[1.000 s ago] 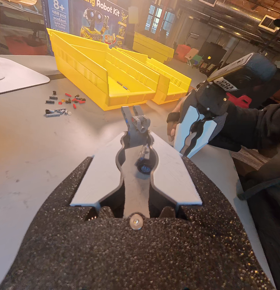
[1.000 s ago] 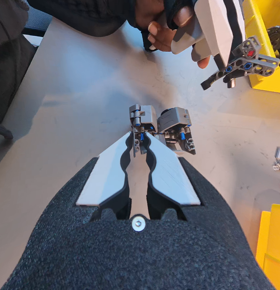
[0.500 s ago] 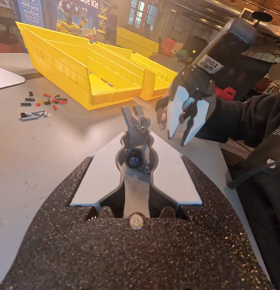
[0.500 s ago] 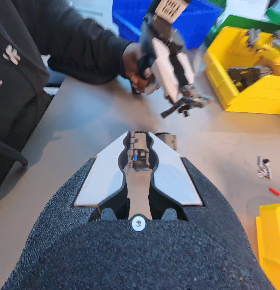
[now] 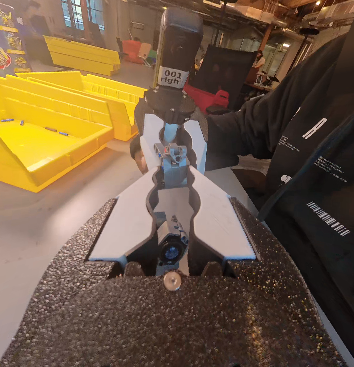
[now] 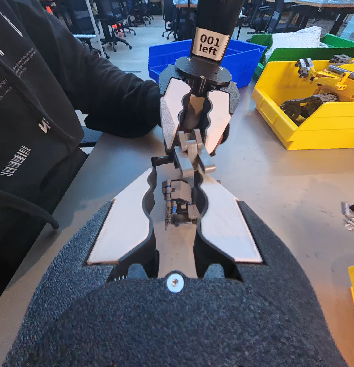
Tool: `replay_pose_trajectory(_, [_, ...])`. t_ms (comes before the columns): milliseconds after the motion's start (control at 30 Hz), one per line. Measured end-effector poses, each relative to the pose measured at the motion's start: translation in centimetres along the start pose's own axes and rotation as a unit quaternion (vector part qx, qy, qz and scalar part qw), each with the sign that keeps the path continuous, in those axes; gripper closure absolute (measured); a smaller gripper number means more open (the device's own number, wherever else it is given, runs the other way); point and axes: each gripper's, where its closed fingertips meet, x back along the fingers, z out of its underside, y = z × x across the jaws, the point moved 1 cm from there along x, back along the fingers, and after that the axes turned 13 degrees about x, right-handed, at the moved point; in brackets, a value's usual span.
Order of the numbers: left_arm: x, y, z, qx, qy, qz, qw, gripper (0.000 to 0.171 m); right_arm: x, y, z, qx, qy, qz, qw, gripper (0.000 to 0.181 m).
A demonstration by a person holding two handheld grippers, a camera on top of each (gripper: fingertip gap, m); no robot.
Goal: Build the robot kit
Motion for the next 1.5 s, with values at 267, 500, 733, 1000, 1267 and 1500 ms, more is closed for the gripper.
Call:
replay_pose_trajectory(267, [-0.4,0.0,0.5,-0.003,-0.001,0.015,1.000,0.148,-0.3,0.2,0.2,-0.029,-0.022,-0.015,0.999,0.131])
replay_pose_trajectory(500, [-0.5,-0.6,0.6,-0.015,-0.010,0.030,0.999,0.148,-0.7,0.2,-0.3,-0.054,-0.065,-0.023,0.996,0.122])
replay_pose_trajectory(733, [-0.5,-0.8,0.6,-0.030,-0.015,0.026,0.999,0.148,-1.0,1.5,-0.2,-0.045,-0.068,-0.056,0.995,0.143])
replay_pose_trajectory(1000, [-0.1,-0.4,0.8,-0.001,-0.017,0.024,1.000,0.148,0.1,0.5,0.0,-0.062,-0.083,-0.040,0.994,0.137])
replay_pose_trajectory(1267, [-0.4,-0.6,1.5,0.016,-0.002,0.045,0.999,0.148,1.1,-0.4,-1.1,-0.054,-0.117,-0.012,0.992,0.155])
replay_pose_trajectory(1500, [0.8,0.3,1.2,0.022,-0.001,0.014,1.000,0.142,1.3,-0.7,-0.2,-0.063,-0.103,-0.004,0.993,0.155])
